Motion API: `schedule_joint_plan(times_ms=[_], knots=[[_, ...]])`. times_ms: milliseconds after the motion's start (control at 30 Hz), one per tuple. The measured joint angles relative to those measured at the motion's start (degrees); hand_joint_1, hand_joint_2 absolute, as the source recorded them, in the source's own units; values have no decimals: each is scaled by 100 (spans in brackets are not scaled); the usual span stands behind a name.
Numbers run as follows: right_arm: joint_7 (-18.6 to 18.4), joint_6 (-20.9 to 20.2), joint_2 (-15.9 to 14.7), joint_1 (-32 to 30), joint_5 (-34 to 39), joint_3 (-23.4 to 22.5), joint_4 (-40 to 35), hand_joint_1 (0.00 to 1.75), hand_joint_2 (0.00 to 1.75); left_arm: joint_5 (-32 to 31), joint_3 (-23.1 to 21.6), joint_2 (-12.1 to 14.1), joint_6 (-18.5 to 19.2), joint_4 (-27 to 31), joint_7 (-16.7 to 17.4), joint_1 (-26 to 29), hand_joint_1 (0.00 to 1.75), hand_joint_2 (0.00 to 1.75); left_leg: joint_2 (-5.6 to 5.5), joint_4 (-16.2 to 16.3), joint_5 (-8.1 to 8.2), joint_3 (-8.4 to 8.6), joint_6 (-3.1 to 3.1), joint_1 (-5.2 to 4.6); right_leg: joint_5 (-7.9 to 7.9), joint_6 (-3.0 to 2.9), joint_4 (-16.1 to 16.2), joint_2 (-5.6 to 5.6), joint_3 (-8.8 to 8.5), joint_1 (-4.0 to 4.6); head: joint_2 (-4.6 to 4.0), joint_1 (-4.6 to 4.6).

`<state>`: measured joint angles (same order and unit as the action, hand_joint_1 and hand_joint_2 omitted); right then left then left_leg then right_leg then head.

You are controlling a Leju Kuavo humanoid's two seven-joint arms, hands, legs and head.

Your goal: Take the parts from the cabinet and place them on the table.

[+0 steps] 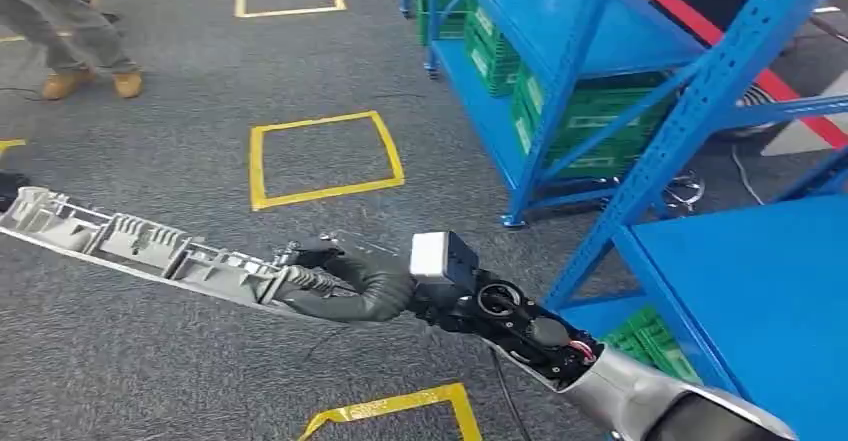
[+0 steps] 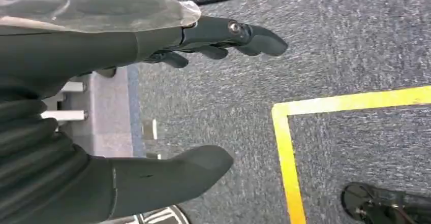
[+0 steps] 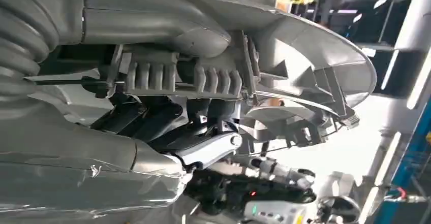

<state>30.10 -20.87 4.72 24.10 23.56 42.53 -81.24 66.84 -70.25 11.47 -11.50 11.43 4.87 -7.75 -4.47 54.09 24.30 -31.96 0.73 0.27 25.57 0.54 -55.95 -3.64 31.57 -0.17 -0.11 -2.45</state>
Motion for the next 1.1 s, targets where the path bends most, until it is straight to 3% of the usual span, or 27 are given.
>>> schedule_joint_plan(times_ms=[33,67,133,167,200,233,300,333,367,400,433,467,500,533,633,667,700,733,800,833,867,900,933,1000,1033,1100], knots=[[-2,-15,22,14,9,2,4,175,175,-4,0,4,13,0,-24,-11,0,175,-34,31,-5,-43,-28,-20,6,8,95,16,-22,-32,0,31],[-13,-53,31,26,17,9,13,175,175,-11,0,0,17,0,-66,-6,0,175,-68,13,-25,-70,-69,17,-3,-1,81,37,-9,9,0,39],[-28,-105,61,66,31,11,35,175,175,-22,0,-11,26,0,-120,14,0,175,-148,-24,-44,-69,-148,40,-24,-61,117,109,-23,22,0,28],[-49,-118,92,101,31,15,44,175,175,-22,0,-21,26,0,-120,18,0,175,-60,43,2,-85,-161,61,-59,-102,182,184,-56,-29,0,31],[-66,-122,105,125,31,22,55,175,175,-22,0,-46,26,0,-120,14,0,175,141,202,118,-172,-184,22,-67,-117,201,214,-68,-19,0,66],[-68,-127,122,158,31,22,68,175,175,-22,0,-52,26,0,-118,0,0,175,294,632,366,-386,-217,28,-72,-135,206,255,-69,-16,0,140],[-98,-133,127,166,31,24,94,175,175,-22,0,-74,28,0,-103,-5,0,175,382,1619,776,-872,-262,45,-67,-140,205,360,-62,-1,0,186],[-114,-133,127,166,31,24,105,175,175,-22,0,-87,35,0,-98,-1,0,175,392,1937,861,-1039,-273,52,-61,-149,205,408,-56,2,0,190],[-133,-133,127,167,31,26,122,175,175,-37,0,-103,50,0,-94,7,0,175,395,1954,799,-1054,-276,57,-60,-147,204,446,-55,3,0,192],[-142,-133,127,168,31,26,127,175,175,-41,0,-111,61,0,-94,11,0,175,398,1698,625,-926,-273,61,-56,-142,204,476,-57,3,0,197],[-155,-131,127,173,31,26,127,175,175,-48,0,-116,70,0,-94,17,0,175,411,1207,377,-676,-263,62,-51,-134,204,501,-61,2,0,197],[-164,-122,127,186,31,28,127,175,175,-63,0,-120,72,0,-96,15,0,175,455,597,124,-349,-248,62,-43,-123,203,522,-70,2,0,199],[-181,-116,127,206,28,33,127,175,175,-77,0,-125,76,0,-111,10,0,175,573,46,-41,-36,-226,58,-33,-105,202,540,-84,8,0,205],[-188,-107,127,216,28,35,127,175,175,-83,0,-131,76,0,-114,-3,0,175,568,-51,2,6,-193,0,-17,-77,189,549,-70,53,0,210],[-216,-57,127,220,17,52,127,175,175,-101,0,-153,76,0,-138,11,0,175,480,-35,4,-30,-101,-11,-11,3,203,588,-91,38,0,175],[-225,-46,127,222,17,52,127,175,175,-98,0,-157,76,0,-155,12,0,175,463,-75,-20,-9,-58,23,15,50,180,597,-97,52,0,170],[-232,-37,127,220,17,52,118,175,175,-98,0,-175,74,0,-175,15,0,175,460,-84,-28,17,-42,43,101,77,86,527,-72,14,0,168],[-234,-31,127,224,17,55,116,175,175,-96,0,-177,72,0,-183,11,0,175,441,-83,-18,23,-15,39,293,91,-209,459,52,16,0,151],[-245,-13,127,206,17,55,118,175,175,-83,0,-184,70,0,-195,10,0,175,414,-79,-11,24,14,25,797,97,-1288,399,569,19,0,90],[-247,-11,127,189,17,55,118,175,175,-81,0,-184,70,0,-195,11,0,175,393,-76,-6,24,21,19,965,98,-1768,388,807,19,0,68],[-247,-9,127,174,17,57,118,175,175,-79,0,-186,70,0,-195,12,0,175,365,-73,-1,30,28,15,970,89,-1971,386,926,18,0,52],[-249,-2,127,158,17,57,118,175,175,-79,0,-188,70,0,-194,12,0,175,326,-70,5,43,31,13,808,75,-1820,385,882,18,0,46],[-249,-2,127,154,17,57,118,175,175,-79,0,-190,70,0,-195,12,0,175,285,-67,12,60,28,12,553,54,-1426,380,701,18,0,31],[-254,-2,127,160,17,57,118,175,175,-79,0,-205,70,0,-194,11,0,175,211,-56,43,97,0,12,-52,1,-194,301,115,18,0,-2],[-254,-2,127,160,17,57,118,175,175,-79,0,-216,70,0,-194,11,0,175,194,-46,53,89,-17,4,-25,-20,71,178,-17,21,0,4],[-253,-4,127,161,17,61,107,175,175,-79,0,-219,72,0,-192,7,0,175,166,-30,48,48,-54,0,-35,-19,112,211,-2,30,0,20]])
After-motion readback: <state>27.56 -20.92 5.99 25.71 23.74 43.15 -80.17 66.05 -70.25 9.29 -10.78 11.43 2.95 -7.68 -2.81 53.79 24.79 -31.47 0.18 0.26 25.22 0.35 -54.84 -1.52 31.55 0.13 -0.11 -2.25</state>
